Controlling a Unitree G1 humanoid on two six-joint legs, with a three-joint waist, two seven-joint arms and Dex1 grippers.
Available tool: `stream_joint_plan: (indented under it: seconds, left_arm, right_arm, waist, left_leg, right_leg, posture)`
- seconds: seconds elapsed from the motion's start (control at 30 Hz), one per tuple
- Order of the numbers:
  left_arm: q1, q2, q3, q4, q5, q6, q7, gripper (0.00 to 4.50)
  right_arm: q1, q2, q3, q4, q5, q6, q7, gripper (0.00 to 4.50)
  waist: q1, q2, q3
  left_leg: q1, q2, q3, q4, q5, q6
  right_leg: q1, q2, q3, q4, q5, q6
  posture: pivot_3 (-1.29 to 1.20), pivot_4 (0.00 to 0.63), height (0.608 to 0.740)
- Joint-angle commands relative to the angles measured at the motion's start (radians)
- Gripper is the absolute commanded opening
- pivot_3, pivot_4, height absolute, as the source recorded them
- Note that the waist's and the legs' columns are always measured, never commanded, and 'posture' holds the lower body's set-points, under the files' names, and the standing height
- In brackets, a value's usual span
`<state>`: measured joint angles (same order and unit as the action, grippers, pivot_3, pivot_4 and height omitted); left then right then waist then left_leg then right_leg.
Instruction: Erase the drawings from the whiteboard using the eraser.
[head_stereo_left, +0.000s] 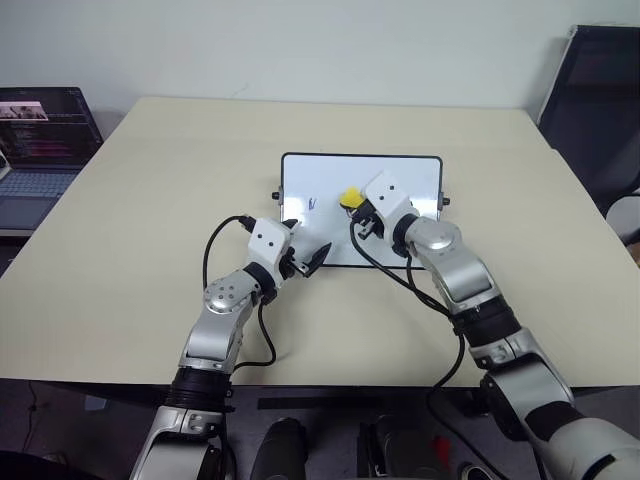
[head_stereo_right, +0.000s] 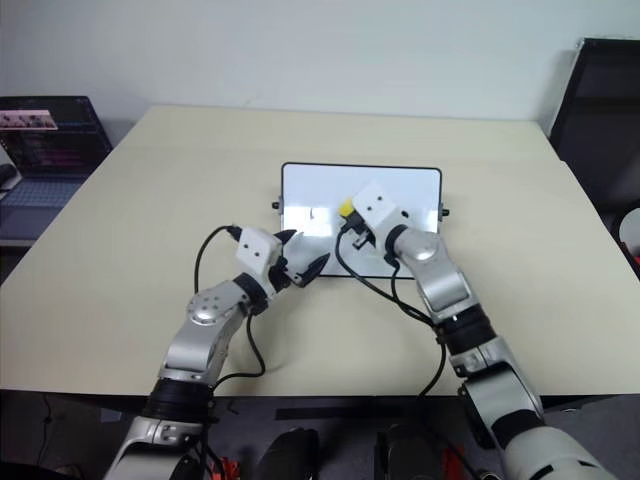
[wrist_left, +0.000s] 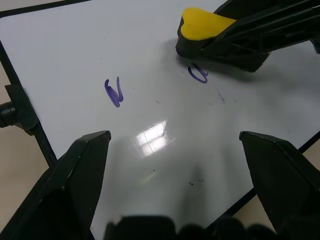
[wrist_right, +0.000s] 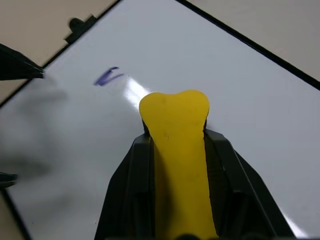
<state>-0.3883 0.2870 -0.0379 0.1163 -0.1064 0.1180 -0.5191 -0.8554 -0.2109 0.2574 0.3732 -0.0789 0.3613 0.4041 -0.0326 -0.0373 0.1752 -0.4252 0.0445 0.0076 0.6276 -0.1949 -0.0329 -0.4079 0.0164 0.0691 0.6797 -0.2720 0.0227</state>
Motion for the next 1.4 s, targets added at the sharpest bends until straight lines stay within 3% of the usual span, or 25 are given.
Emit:
stream_joint_plan:
  seconds: [0.03,0.2,0.77,1.07,1.4]
  left_arm:
    - [-0.021,-0.005,-0.005,-0.03,-0.001,-0.019,0.002,4.5]
    - [-0.023,-0.005,-0.004,-0.034,-0.003,-0.016,0.005,4.5]
    - [-0.011,0.011,0.014,-0.039,-0.004,-0.011,0.012,4.5]
    - [-0.017,0.008,0.006,-0.036,-0.003,-0.012,0.007,4.5]
    - [0.023,0.024,0.009,-0.077,-0.011,0.002,-0.007,4.5]
  right_arm:
    - [-0.076,0.0,-0.027,0.075,-0.025,-0.066,-0.028,0.96]
    - [-0.078,0.003,-0.011,0.104,-0.046,-0.079,-0.026,0.96]
    - [0.209,-0.064,0.14,-0.187,-0.164,0.032,0.099,0.96]
    - [0.204,-0.073,0.0,-0.264,-0.08,0.016,0.083,0.96]
    - [0.408,-0.118,-0.169,-0.617,0.098,0.119,0.137,0.96]
  waist:
    - [0.0,0.0,0.0]
    - [-0.001,0.0,0.0]
    - [0.0,0.0,-0.001]
    - [0.003,0.0,0.0]
    - [0.0,0.0,0.0]
  left_leg:
    - [0.0,0.0,0.0,0.0,0.0,0.0]
    - [0.0,0.0,0.0,0.0,0.0,0.0]
    - [0.004,0.0,0.001,0.001,0.0,0.0]
    - [0.004,0.0,0.0,0.001,0.0,0.0]
    - [0.0,0.0,-0.001,-0.001,0.0,0.0]
  right_leg:
    - [0.0,0.0,0.0,0.0,0.0,0.0]
    - [0.0,0.0,0.0,0.0,0.0,0.0]
    - [0.003,0.0,0.001,0.001,-0.001,0.002]
    - [0.003,0.0,0.0,0.001,-0.001,0.002]
    - [0.0,0.0,0.0,0.0,-0.001,0.002]
  posture:
    - [0.0,0.15,0.74]
    - [0.0,0.15,0.74]
    - [0.0,0.15,0.74]
    - [0.0,0.15,0.74]
    - [0.0,0.15,0.74]
